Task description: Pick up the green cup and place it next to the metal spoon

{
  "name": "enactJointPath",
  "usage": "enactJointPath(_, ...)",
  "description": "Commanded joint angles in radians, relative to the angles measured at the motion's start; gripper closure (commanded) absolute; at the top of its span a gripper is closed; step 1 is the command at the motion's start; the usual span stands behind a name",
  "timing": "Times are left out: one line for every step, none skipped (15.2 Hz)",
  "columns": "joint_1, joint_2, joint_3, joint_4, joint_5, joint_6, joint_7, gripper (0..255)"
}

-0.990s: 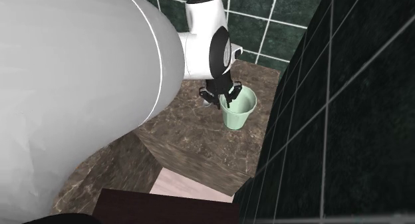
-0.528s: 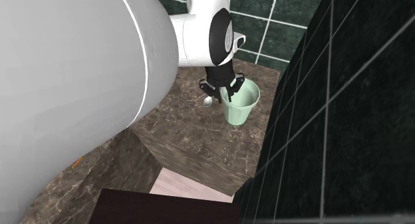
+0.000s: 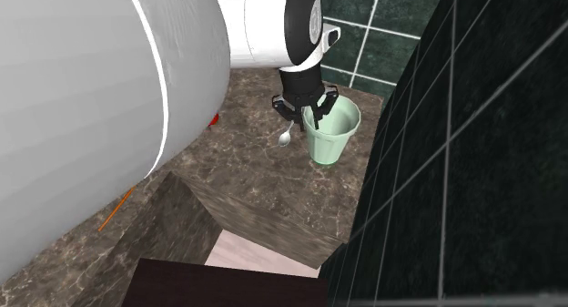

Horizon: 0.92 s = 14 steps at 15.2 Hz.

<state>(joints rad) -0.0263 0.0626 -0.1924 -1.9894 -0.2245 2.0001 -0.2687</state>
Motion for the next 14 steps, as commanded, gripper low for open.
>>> enactJointPath(0.002,-0.009,0.001,0.017,0.001,-0.026,-0.003,255)
enactJointPath(0.002,-0.013,0.001,0.026,0.001,-0.039,-0.005,255)
enactJointPath(0.002,-0.017,0.002,0.035,0.001,-0.051,-0.007,255)
enactJointPath(0.003,-0.021,0.002,0.045,0.002,-0.064,-0.009,255)
enactJointPath(0.003,-0.024,0.002,0.054,0.002,-0.077,-0.011,255)
enactJointPath(0.003,-0.027,0.003,0.064,0.003,-0.089,-0.014,255)
enactJointPath(0.004,-0.030,0.003,0.074,0.003,-0.102,-0.016,255)
enactJointPath(0.004,-0.032,0.003,0.084,0.004,-0.115,-0.018,255)
enactJointPath(0.004,-0.033,0.003,0.087,0.004,-0.118,-0.019,255)
enactJointPath(0.016,-0.041,0.015,0.079,0.003,-0.123,0.005,255)
enactJointPath(0.029,-0.047,0.026,0.072,0.004,-0.127,0.028,255)
enactJointPath(0.041,-0.053,0.038,0.067,0.004,-0.132,0.051,255)
enactJointPath(0.053,-0.058,0.050,0.062,0.005,-0.138,0.074,255)
enactJointPath(0.065,-0.061,0.062,0.059,0.007,-0.143,0.097,255)
